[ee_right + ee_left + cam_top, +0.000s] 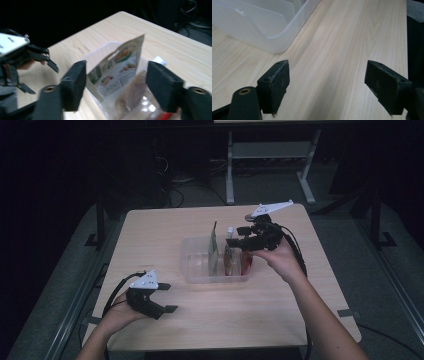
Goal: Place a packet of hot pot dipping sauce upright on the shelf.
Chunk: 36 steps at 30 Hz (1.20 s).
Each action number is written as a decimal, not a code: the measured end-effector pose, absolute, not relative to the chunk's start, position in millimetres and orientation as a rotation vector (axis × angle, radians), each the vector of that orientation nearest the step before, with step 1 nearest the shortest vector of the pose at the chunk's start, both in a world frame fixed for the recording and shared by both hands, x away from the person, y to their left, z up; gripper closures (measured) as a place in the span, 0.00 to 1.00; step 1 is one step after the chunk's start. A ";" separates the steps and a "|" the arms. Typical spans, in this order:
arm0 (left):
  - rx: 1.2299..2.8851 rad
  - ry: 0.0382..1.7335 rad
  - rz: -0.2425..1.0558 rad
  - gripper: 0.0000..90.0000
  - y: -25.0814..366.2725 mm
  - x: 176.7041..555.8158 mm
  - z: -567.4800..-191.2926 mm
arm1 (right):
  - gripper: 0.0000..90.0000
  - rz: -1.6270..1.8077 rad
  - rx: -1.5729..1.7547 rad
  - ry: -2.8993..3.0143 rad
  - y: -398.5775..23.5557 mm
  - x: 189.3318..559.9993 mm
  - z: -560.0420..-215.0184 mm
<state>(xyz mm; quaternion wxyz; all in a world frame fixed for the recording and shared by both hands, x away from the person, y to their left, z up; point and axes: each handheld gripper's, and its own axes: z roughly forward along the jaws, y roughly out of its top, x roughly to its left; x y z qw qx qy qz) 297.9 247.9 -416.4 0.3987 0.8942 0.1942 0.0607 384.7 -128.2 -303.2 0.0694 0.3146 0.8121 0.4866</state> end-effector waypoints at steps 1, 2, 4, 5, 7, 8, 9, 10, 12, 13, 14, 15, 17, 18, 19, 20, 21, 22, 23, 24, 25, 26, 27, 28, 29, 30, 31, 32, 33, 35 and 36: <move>2.258 0.509 0.159 0.19 249.7 298.5 -416.6 | 0.28 1.458 0.933 2.450 -131.1 380.9 -304.4; 2.258 0.509 0.159 0.19 249.7 298.5 -416.6 | 0.26 1.449 0.921 2.441 -132.6 378.9 -305.6; 2.265 0.525 0.170 0.18 253.1 299.0 -416.6 | 0.21 1.434 0.911 2.427 -135.7 373.8 -308.0; 2.265 0.525 0.170 0.18 253.1 299.0 -416.6 | 0.21 1.434 0.911 2.427 -135.7 373.8 -308.0; 2.264 0.535 0.173 0.18 255.2 298.6 -416.9 | 0.18 1.423 0.906 2.410 -139.8 367.9 -311.0; 2.260 0.549 0.181 0.18 256.9 298.1 -417.3 | 0.17 1.424 0.893 2.399 -146.0 362.2 -315.7; 2.264 0.551 0.187 0.18 258.2 298.2 -417.5 | 0.17 1.425 0.895 2.394 -149.6 359.1 -318.5; 2.264 0.561 0.188 0.18 259.1 298.0 -417.9 | 0.16 1.425 0.895 2.388 -153.5 356.1 -321.8; 2.273 0.560 0.199 0.18 260.6 298.4 -417.9 | 0.15 1.398 0.894 2.378 -161.2 349.7 -329.8; 2.267 0.580 0.208 0.18 262.4 298.1 -418.6 | 0.15 1.389 0.888 2.372 -165.2 346.5 -334.1; 2.260 0.587 0.211 0.18 263.0 297.8 -419.0 | 0.15 1.384 0.884 2.368 -169.4 343.5 -338.8; 2.260 0.587 0.211 0.18 263.0 297.8 -419.0 | 0.15 1.384 0.884 2.368 -169.4 343.5 -338.8; 2.261 0.596 0.218 0.18 265.0 297.4 -419.0 | 0.15 1.370 0.914 2.364 -180.9 336.0 -352.7; 2.251 0.609 0.212 0.18 266.6 295.8 -419.5 | 0.15 1.373 0.918 2.358 -184.2 333.7 -357.6; 2.249 0.615 0.216 0.18 267.4 295.0 -419.8 | 0.15 1.371 0.931 2.360 -187.4 331.8 -362.0; 2.247 0.620 0.219 0.18 268.5 293.8 -420.0 | 0.15 1.374 0.938 2.364 -190.4 330.1 -366.4; 2.245 0.621 0.220 0.18 269.5 292.6 -420.5 | 0.15 1.370 0.947 2.367 -193.1 328.4 -370.5; 2.245 0.629 0.222 0.18 270.5 291.0 -420.7 | 0.15 1.364 0.954 2.368 -195.9 326.6 -374.5; 2.245 0.632 0.225 0.18 271.8 290.0 -421.1 | 0.15 1.355 0.963 2.371 -198.6 324.8 -378.4; 2.245 0.632 0.225 0.18 271.8 290.0 -421.1 | 0.15 1.355 0.963 2.371 -198.6 324.8 -378.4; 2.238 0.642 0.234 0.18 273.8 287.5 -422.5 | 0.15 1.357 0.984 2.366 -203.9 321.1 -386.4; 2.234 0.648 0.236 0.18 274.5 286.2 -423.3 | 0.15 1.346 0.997 2.366 -206.4 319.4 -390.2; 2.228 0.656 0.238 0.18 275.0 284.8 -424.2 | 0.15 1.330 1.003 2.362 -208.9 317.6 -394.1; 2.231 0.659 0.245 0.18 275.8 283.7 -424.9 | 0.15 1.321 1.009 2.363 -211.5 316.0 -397.5; 2.236 0.658 0.250 0.18 276.8 282.6 -425.9 | 0.15 1.313 1.019 2.368 -214.1 314.8 -400.7; 2.229 0.669 0.245 0.18 276.8 281.2 -427.2 | 0.15 1.302 1.030 2.375 -216.5 313.5 -403.7; 2.229 0.669 0.245 0.18 276.8 281.2 -427.2 | 0.15 1.286 1.032 2.380 -218.8 312.2 -406.4; 2.236 0.670 0.251 0.18 278.1 279.5 -429.7 | 0.15 1.269 1.039 2.383 -221.2 310.3 -408.8; 2.236 0.670 0.251 0.18 278.1 279.5 -429.7 | 0.15 1.269 1.039 2.383 -221.2 310.3 -408.8; 2.241 0.680 0.259 0.18 278.8 278.8 -432.9 | 0.15 1.244 1.057 2.376 -229.6 304.6 -417.2; 2.241 0.680 0.259 0.18 278.8 278.8 -432.9 | 0.15 1.244 1.057 2.376 -229.6 304.6 -417.2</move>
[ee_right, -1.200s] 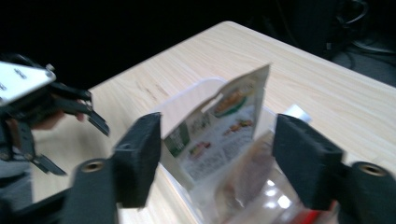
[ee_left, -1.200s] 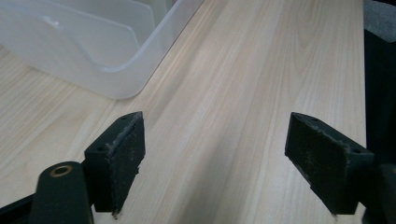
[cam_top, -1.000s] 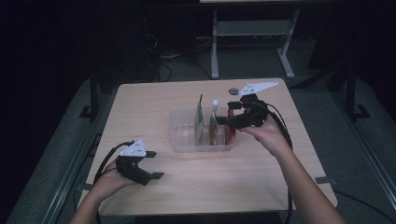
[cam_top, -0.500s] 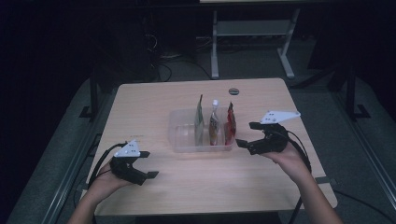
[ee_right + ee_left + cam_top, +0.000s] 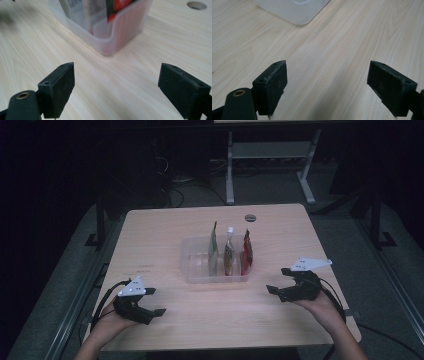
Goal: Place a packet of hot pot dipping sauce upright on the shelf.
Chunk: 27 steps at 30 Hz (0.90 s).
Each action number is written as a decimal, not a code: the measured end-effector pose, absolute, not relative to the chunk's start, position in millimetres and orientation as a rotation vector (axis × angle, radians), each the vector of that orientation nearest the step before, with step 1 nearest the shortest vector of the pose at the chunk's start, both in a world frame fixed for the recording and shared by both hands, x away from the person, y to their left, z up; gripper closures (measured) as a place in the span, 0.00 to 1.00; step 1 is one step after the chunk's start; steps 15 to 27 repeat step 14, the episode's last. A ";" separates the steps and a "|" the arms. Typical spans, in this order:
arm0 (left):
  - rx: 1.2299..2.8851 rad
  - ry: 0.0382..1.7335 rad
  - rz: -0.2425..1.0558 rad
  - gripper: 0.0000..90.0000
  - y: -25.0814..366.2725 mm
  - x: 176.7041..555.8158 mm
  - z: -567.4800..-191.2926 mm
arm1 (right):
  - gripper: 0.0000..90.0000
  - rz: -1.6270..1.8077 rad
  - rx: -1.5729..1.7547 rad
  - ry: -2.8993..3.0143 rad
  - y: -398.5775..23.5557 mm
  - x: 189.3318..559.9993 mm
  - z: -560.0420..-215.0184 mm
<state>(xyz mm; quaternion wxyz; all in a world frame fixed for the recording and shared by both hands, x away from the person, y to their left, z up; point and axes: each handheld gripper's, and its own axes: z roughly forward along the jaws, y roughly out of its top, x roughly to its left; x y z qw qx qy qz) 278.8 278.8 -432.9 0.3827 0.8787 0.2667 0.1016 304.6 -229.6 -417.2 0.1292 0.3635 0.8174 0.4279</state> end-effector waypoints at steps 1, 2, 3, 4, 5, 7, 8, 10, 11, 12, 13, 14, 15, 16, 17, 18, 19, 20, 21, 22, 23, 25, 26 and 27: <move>2.265 0.672 0.268 0.18 279.7 279.5 -434.8 | 0.15 1.241 1.074 2.365 -235.4 300.7 -423.5; 2.258 0.682 0.271 0.18 279.8 279.3 -436.6 | 0.15 1.239 1.081 2.369 -238.3 298.9 -426.9; 2.276 0.678 0.278 0.18 281.3 280.0 -437.1 | 0.15 1.237 1.088 2.370 -240.9 297.5 -430.1; 2.281 0.682 0.280 0.18 282.3 280.2 -438.3 | 0.15 1.232 1.090 2.374 -243.4 296.3 -432.8; 2.284 0.685 0.282 0.18 283.4 280.7 -439.6 | 0.15 1.220 1.091 2.376 -244.7 294.7 -435.4; 2.287 0.687 0.283 0.18 284.7 281.3 -440.6 | 0.15 1.191 1.082 2.383 -245.7 293.3 -437.6; 2.285 0.697 0.275 0.18 286.4 282.1 -442.7 | 0.15 1.131 1.058 2.397 -246.4 291.6 -441.1; 2.290 0.699 0.268 0.18 287.0 282.9 -443.8 | 0.14 1.114 1.064 2.387 -245.6 291.2 -441.9; 2.290 0.697 0.267 0.18 287.0 283.4 -444.0 | 0.14 1.114 1.059 2.388 -245.6 291.8 -441.7; 2.292 0.694 0.266 0.18 286.8 283.8 -444.1 | 0.14 1.120 1.058 2.385 -245.5 291.6 -441.2; 2.292 0.694 0.266 0.18 286.8 283.8 -444.1 | 0.14 1.123 1.056 2.386 -245.7 291.4 -440.8; 2.295 0.691 0.269 0.18 286.5 284.0 -444.3 | 0.14 1.123 1.056 2.386 -245.7 291.4 -440.8; 2.295 0.691 0.269 0.18 286.5 284.0 -444.3 | 0.14 1.123 1.056 2.386 -245.7 291.4 -440.8; 2.295 0.691 0.269 0.18 286.5 284.0 -444.3 | 0.14 1.123 1.056 2.386 -245.7 291.4 -440.8; 2.295 0.691 0.269 0.18 286.5 284.0 -444.3 | 0.14 1.123 1.056 2.386 -245.7 291.4 -440.8; 2.295 0.691 0.269 0.18 286.5 284.0 -444.3 | 0.14 1.123 1.056 2.386 -245.7 291.4 -440.8; 2.295 0.691 0.269 0.18 286.5 284.0 -444.3 | 0.14 1.123 1.056 2.386 -245.7 291.4 -440.8; 2.295 0.691 0.269 0.18 286.5 284.0 -444.3 | 0.14 1.123 1.056 2.386 -245.7 291.4 -440.8; 2.295 0.691 0.269 0.18 286.5 284.0 -444.3 | 0.14 1.123 1.056 2.386 -245.7 291.4 -440.8; 2.295 0.691 0.269 0.18 286.5 284.0 -444.3 | 0.14 1.123 1.056 2.386 -245.7 291.4 -440.8; 2.295 0.691 0.269 0.18 286.5 284.0 -444.3 | 0.14 1.123 1.056 2.386 -245.7 291.4 -440.8; 2.295 0.691 0.269 0.18 286.5 284.0 -444.3 | 0.14 1.123 1.056 2.386 -245.7 291.4 -440.8; 2.295 0.691 0.269 0.18 286.5 284.0 -444.3 | 0.14 1.123 1.056 2.386 -245.7 291.4 -440.8; 2.295 0.691 0.269 0.18 286.5 284.0 -444.3 | 0.14 1.123 1.056 2.386 -245.7 291.4 -440.8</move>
